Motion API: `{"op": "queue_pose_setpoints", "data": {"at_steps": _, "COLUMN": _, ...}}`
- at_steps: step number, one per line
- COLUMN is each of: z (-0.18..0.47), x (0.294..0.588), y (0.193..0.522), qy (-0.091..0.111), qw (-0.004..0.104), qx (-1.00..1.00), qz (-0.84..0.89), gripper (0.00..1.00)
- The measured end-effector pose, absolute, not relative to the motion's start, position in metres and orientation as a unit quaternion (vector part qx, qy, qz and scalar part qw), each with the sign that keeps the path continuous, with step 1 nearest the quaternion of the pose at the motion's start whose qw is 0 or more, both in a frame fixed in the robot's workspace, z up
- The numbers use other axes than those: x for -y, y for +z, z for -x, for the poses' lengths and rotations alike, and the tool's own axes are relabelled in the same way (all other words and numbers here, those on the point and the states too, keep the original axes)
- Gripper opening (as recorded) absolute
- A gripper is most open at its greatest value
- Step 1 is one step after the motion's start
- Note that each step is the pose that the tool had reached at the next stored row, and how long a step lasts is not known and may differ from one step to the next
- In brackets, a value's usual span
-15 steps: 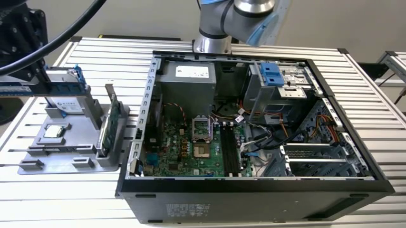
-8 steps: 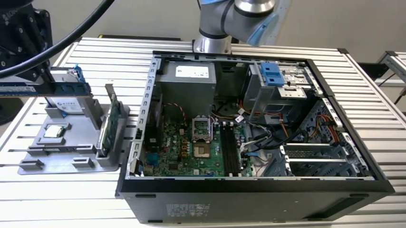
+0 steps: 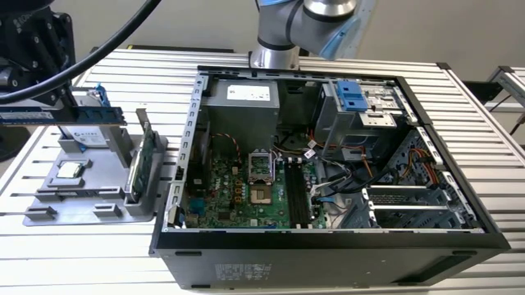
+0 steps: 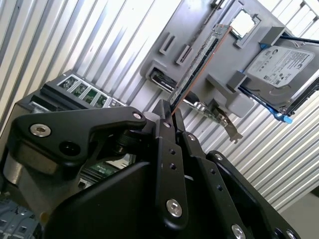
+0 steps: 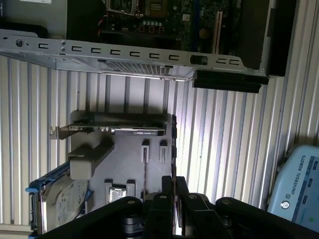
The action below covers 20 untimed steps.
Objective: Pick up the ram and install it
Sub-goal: 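Pick up the ram and move it above insertion slot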
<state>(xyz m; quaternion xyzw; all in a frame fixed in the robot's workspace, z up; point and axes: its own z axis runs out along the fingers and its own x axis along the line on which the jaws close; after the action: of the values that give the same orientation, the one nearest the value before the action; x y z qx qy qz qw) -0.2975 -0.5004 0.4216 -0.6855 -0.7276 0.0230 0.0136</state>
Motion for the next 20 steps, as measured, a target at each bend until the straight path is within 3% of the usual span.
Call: {"op": "queue_pose_setpoints", "data": {"at_steps": 20, "z": 0.282, "x": 0.500, "y": 0.422, "qy": 0.023, "qw": 0.014, "qx": 0.728, "qz": 0.685, "gripper": 0.00}}
